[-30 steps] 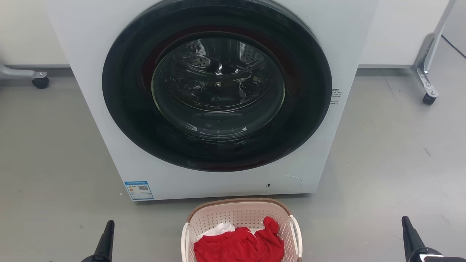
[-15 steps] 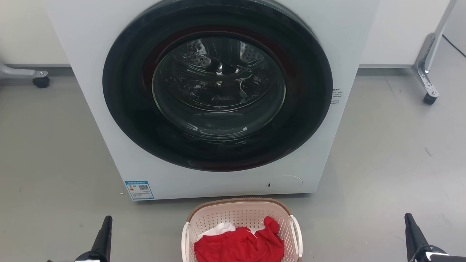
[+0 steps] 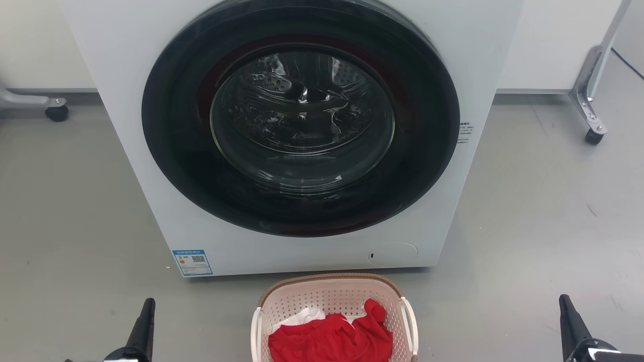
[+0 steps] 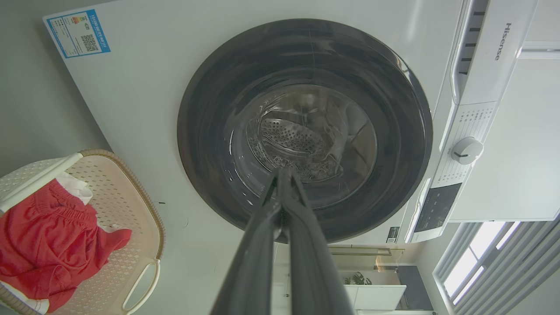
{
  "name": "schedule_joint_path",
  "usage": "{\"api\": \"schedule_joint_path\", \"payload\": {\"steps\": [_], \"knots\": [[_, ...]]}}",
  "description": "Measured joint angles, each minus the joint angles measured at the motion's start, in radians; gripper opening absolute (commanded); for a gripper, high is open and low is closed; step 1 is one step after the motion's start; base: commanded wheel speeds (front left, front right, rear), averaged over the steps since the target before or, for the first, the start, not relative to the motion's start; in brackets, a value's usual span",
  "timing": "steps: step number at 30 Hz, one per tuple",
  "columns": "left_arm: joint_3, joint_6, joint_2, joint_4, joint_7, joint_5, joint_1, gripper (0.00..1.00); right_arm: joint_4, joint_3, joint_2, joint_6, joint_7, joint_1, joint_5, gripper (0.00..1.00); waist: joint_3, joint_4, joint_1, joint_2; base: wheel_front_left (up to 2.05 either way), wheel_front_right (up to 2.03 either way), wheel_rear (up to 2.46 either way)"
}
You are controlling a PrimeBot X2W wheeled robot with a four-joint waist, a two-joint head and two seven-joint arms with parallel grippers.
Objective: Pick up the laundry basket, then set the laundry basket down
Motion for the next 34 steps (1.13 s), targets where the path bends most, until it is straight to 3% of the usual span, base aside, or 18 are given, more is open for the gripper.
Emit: {"api": "schedule_joint_path", "payload": {"steps": [34], "knots": [[0.0,0.0,0.0,0.0,0.0,0.0,0.0,0.0,0.0,0.0,0.0,0.0,0.0,0.0,0.0,0.0,0.0,0.0,0.0,0.0,0.0,0.0,0.0]]}}
